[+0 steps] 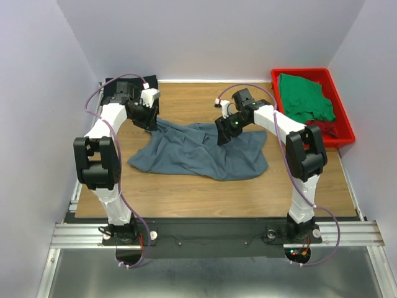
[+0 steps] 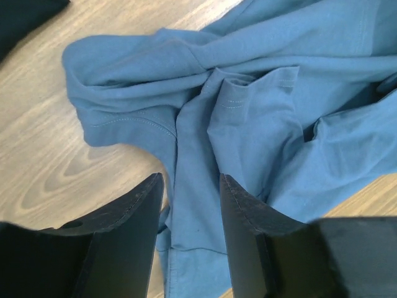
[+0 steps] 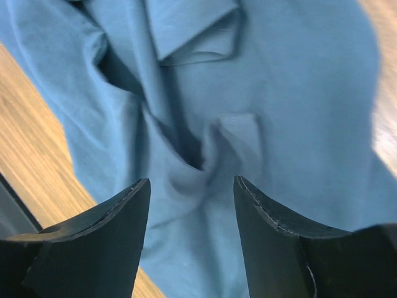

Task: Fold and stack the t-shirts
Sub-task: Flatten the tshirt out

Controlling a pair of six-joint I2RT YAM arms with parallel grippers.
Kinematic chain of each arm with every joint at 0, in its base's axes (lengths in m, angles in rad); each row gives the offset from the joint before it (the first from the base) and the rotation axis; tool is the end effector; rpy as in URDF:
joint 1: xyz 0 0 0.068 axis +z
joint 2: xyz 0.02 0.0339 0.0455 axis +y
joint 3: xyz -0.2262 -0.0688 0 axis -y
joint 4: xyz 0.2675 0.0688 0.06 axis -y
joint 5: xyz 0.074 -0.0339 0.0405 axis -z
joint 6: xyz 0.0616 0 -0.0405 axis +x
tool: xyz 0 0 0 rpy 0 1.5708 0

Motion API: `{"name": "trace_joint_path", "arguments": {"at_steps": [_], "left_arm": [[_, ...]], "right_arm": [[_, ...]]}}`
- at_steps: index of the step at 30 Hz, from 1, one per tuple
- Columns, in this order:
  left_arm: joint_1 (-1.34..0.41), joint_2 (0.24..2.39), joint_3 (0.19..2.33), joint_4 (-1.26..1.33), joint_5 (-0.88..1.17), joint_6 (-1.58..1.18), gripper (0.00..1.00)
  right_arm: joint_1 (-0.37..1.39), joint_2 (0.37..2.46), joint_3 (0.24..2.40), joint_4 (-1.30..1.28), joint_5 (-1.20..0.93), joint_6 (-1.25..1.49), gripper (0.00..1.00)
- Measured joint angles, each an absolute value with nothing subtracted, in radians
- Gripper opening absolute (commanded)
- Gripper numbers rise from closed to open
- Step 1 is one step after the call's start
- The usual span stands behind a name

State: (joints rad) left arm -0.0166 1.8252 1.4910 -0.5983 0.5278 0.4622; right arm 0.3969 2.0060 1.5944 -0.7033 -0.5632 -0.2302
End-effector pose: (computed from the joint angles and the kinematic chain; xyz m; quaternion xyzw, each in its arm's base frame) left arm 0.4245 -0.0381 0.1992 0.2969 0.8711 -0.1746 0.3501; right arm 0.3931 0.2004 0.1534 -0.3484 0.8708 0.2878 0.1938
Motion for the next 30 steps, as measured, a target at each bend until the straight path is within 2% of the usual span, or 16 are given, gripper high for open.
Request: {"name": "trace_joint_path", "arguments": {"at_steps": [2,3,5,6,9,10,16,26,28,30], "left_arm": [[-0.017,1.83,1.479,-0.592,0.529,0.459,0.57],[-0.017,1.833,1.473,-0.588,0.529,0.457,0.62],[-0.017,1.84,1.462,-0.579,0.528,0.453,0.63],[-0.017,1.845,1.456,-0.575,0.529,0.451,0.63],[-0.017,1.861,1.434,-0.569,0.531,0.451,0.63],[-0.017,1.865,1.43,-0.569,0.535,0.451,0.63],[-0.026,1.869,1.427,-0.564,0.584,0.46,0.63],[-0.102,1.937,1.445,-0.514,0.563,0.452,0.63],[-0.118,1.962,1.456,-0.509,0.55,0.451,0.57],[-0.131,1.977,1.456,-0.505,0.539,0.451,0.35]], "right_arm": [[0.413,2.01,1.594,-0.704,-0.565,-0.223,0.62],[0.42,2.01,1.594,-0.703,-0.565,-0.22,0.61],[0.429,2.01,1.594,-0.703,-0.566,-0.217,0.5],[0.434,2.01,1.593,-0.704,-0.566,-0.217,0.38],[0.437,2.009,1.576,-0.702,-0.571,-0.218,0.18],[0.437,2.009,1.564,-0.703,-0.571,-0.221,0.01],[0.437,1.975,1.469,-0.721,-0.569,-0.233,0.0],[0.437,1.789,1.426,-0.728,-0.537,-0.241,0.01],[0.437,1.777,1.425,-0.729,-0.529,-0.241,0.01],[0.433,1.774,1.424,-0.729,-0.517,-0.241,0.01]]}}
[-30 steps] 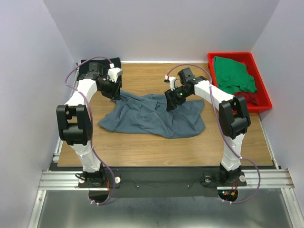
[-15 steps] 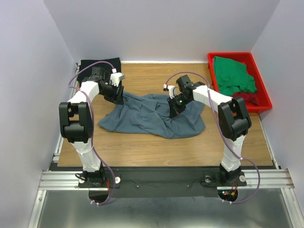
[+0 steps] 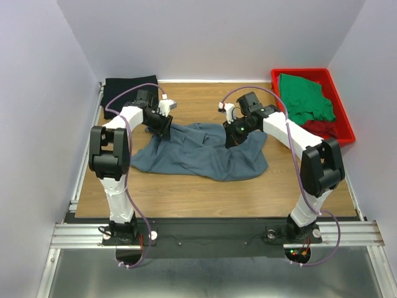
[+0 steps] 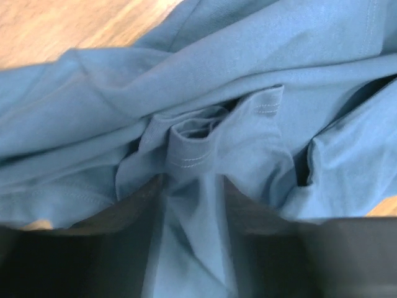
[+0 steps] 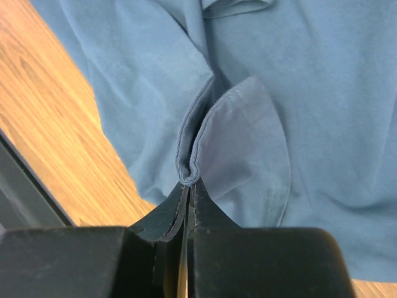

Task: Fold and stack the t-shirts
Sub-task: Flatten the tshirt out

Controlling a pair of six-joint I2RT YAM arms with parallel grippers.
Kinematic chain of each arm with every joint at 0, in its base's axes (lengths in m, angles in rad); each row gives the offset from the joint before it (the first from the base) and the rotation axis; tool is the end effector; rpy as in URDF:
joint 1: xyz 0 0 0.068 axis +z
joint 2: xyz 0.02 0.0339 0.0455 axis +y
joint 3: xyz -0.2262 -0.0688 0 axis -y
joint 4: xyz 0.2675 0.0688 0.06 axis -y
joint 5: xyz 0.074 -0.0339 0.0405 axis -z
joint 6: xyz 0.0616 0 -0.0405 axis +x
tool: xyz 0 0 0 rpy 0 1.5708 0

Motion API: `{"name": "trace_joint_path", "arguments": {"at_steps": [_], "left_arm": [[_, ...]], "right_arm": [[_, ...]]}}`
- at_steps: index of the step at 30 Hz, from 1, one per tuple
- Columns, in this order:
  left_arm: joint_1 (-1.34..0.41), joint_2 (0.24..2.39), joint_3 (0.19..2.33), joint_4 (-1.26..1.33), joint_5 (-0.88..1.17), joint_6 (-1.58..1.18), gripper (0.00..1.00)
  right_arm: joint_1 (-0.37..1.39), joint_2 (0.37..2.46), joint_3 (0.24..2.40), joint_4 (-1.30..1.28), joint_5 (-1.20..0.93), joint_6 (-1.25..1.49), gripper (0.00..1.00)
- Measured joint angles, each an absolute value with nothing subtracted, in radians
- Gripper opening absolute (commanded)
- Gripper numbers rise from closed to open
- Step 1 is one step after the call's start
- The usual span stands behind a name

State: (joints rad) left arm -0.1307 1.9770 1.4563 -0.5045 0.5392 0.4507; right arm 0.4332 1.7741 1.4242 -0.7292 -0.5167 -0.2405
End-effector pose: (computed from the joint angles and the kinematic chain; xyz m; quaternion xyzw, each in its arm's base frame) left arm 0.4293 -0.0883 0.1318 0.3348 0.8687 -0.2118 0.2972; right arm 0.3482 0.1946 0.1873 -0.3686 0.8645 0.2693 0.2104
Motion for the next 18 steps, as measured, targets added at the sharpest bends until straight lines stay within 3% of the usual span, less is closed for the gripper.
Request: {"name": "trace_joint_path", "arguments": {"at_steps": [1,2,3,11,18], "left_arm": [[-0.134,1.981,1.457,-0.504,0.536,0.453,0.24],[-0.137,1.984,1.459,-0.502,0.527,0.446,0.05],[-0.138,1.987,1.46,-0.501,0.521,0.445,0.0],[-0.103,1.914,1.494,-0.535,0.5,0.421,0.0],[-0.083,1.635,1.625,-0.537,0.437,0.379,0.0]], "right_arm": [[0.432,1.774,1.424,-0.73,-0.512,-0.241,0.01],[0.429,1.773,1.424,-0.73,-0.507,-0.241,0.01],[0.428,1.773,1.424,-0.73,-0.504,-0.241,0.01],[0.365,1.668,1.426,-0.735,-0.438,-0.239,0.01],[0.31,1.541,1.518,-0.736,-0.339,-0.239,0.0]]}}
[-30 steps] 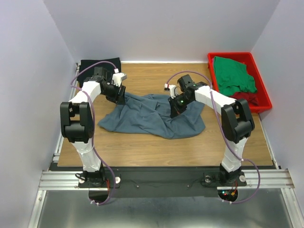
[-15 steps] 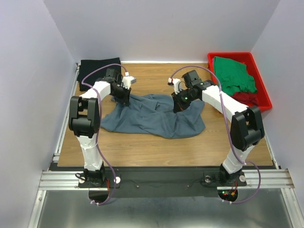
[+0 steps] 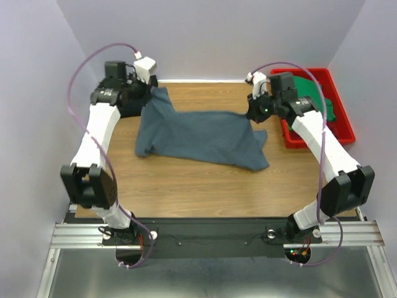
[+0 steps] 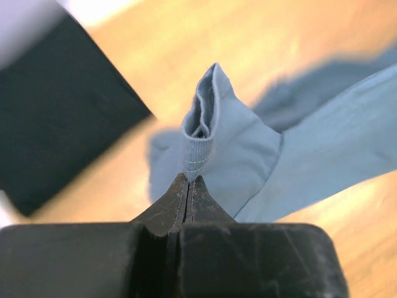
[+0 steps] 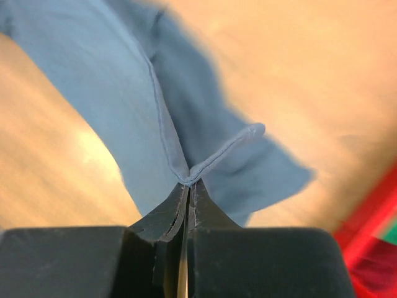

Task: Fold and stack the t-shirts
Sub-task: Flatten the tshirt out

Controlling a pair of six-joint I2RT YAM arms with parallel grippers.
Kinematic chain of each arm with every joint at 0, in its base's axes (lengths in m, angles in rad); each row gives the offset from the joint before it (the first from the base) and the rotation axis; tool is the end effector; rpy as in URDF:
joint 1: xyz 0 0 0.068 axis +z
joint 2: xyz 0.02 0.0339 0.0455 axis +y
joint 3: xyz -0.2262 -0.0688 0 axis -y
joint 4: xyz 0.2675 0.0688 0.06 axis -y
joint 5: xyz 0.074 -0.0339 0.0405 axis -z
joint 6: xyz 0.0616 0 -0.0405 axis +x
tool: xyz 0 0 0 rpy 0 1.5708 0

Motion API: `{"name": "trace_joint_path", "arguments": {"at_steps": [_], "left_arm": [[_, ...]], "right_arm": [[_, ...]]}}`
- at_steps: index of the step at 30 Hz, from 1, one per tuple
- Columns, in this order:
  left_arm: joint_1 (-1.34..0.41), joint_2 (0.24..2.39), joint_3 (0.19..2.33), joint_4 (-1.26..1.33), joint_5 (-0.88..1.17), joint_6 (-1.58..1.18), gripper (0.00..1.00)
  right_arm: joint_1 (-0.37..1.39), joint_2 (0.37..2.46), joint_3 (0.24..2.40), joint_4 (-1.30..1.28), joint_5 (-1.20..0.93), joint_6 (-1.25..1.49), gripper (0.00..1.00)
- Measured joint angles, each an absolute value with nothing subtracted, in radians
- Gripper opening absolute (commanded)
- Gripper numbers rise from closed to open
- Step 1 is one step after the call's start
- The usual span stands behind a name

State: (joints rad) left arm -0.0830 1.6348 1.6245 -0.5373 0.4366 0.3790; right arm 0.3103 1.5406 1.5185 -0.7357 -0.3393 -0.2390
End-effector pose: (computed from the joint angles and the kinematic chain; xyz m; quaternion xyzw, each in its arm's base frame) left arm 0.4098 -0.0602 0.3289 0.2981 0.8044 -0.1163 0.5006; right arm 0.3536 0.1349 0.3029 -0.3098 0.8533 0.1689 0.3839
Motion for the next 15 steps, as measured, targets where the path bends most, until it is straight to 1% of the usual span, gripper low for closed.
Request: {"name": "trace_joint_path", "arguments": {"at_steps": [2,5,9,15], "left_arm": [[-0.083,1.555,1.663,-0.511,0.417,0.354,0.0],[-0.083,1.491,1.719,-0.481,0.396,0.324,0.0],[-0.083,1.469,1.805,-0.43,0.358,0.285,0.0],[-0.083,1.456,1.861,-0.391,0.309,0.273,0.0]], "right_arm": [[0.289,1.516,1.557,-0.725,-0.307,-0.238,0.01],[0.25,1.489,1.63,-0.687,-0.234,-0.24,0.01],[0.229,1.485,1.731,-0.633,-0.141,-0.252,0.0],[0.235,1.483,1.869,-0.553,-0.02,-0.289,0.01]]}}
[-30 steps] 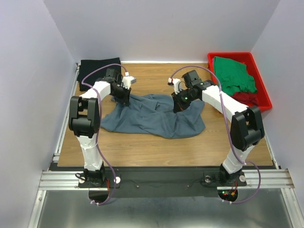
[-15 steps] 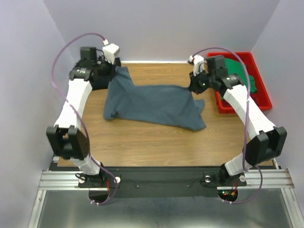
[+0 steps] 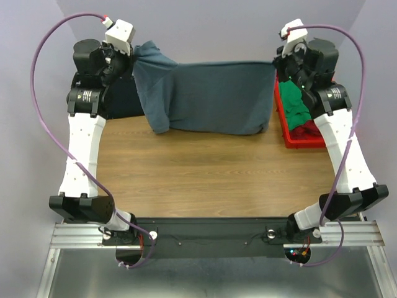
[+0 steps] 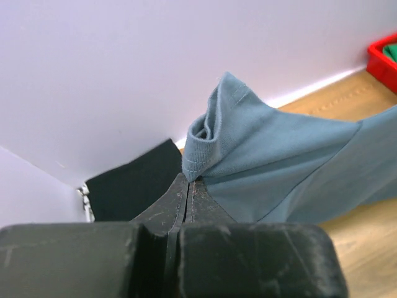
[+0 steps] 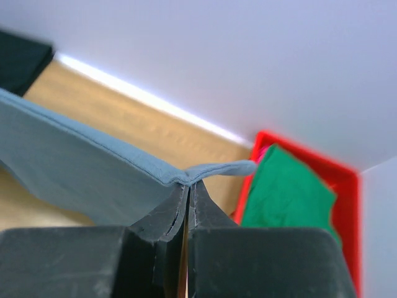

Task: Fold and stack the t-shirts
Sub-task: Flatten the tshirt out

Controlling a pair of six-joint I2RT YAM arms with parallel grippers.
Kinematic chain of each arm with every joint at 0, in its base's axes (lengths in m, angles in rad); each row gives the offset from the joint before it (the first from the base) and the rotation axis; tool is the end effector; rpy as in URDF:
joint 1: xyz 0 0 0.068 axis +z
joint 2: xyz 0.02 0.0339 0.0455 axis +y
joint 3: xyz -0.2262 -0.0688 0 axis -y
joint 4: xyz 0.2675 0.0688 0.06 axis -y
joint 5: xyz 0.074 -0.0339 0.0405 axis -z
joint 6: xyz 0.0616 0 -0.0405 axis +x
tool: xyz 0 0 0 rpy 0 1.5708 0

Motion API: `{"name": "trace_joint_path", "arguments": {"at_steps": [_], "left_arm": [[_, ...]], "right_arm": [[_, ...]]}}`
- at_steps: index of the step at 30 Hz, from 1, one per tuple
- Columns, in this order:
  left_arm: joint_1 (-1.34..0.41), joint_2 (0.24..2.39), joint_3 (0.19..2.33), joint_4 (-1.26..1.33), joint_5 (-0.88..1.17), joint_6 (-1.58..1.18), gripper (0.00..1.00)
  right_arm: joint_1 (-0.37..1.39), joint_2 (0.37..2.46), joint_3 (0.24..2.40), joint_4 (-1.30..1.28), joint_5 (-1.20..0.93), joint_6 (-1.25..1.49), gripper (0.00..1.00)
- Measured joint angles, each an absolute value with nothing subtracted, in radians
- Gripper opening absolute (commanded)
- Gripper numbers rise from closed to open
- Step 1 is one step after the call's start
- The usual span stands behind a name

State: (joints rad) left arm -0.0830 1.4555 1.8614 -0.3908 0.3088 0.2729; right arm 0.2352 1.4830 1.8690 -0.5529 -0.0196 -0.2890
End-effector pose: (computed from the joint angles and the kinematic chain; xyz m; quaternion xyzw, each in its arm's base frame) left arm 0.3460 -0.0476 0.5009 0.2306 0.6631 -0.0407 0.7110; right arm 0.3489 0.0849 0.4726 -0.2040 0.7358 -0.0099 0.6456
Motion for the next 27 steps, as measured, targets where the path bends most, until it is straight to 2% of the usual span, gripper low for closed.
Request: {"name": "trace_joint_path", "arguments": {"at_steps": [7,12,16,20,27], "left_arm": [[-0.088,1.344,1.834,-0.384,0.327,0.28,0.0],[-0.126,1.169,1.668,-0.421,0.348,0.376,0.0],[-0.148,1.081,1.476,-0.487,0.34,0.466,0.0],[-0.15,1.078,1.369,-0.531,0.316,0.483,0.0],[-0.155,1.143,1.349,-0.559,0.308,0.483,0.0]], "right_arm": [[0.236,1.404,1.897,-0.508,-0.005,-0.318,0.01],[0.236,1.206,1.672,-0.517,-0.077,-0.32,0.01],[0.235,1.086,1.405,-0.527,-0.126,-0.339,0.01],[0.235,1.116,1.284,-0.579,-0.13,-0.348,0.01],[0.235,1.148,1.288,-0.588,-0.13,-0.359,0.0]]}}
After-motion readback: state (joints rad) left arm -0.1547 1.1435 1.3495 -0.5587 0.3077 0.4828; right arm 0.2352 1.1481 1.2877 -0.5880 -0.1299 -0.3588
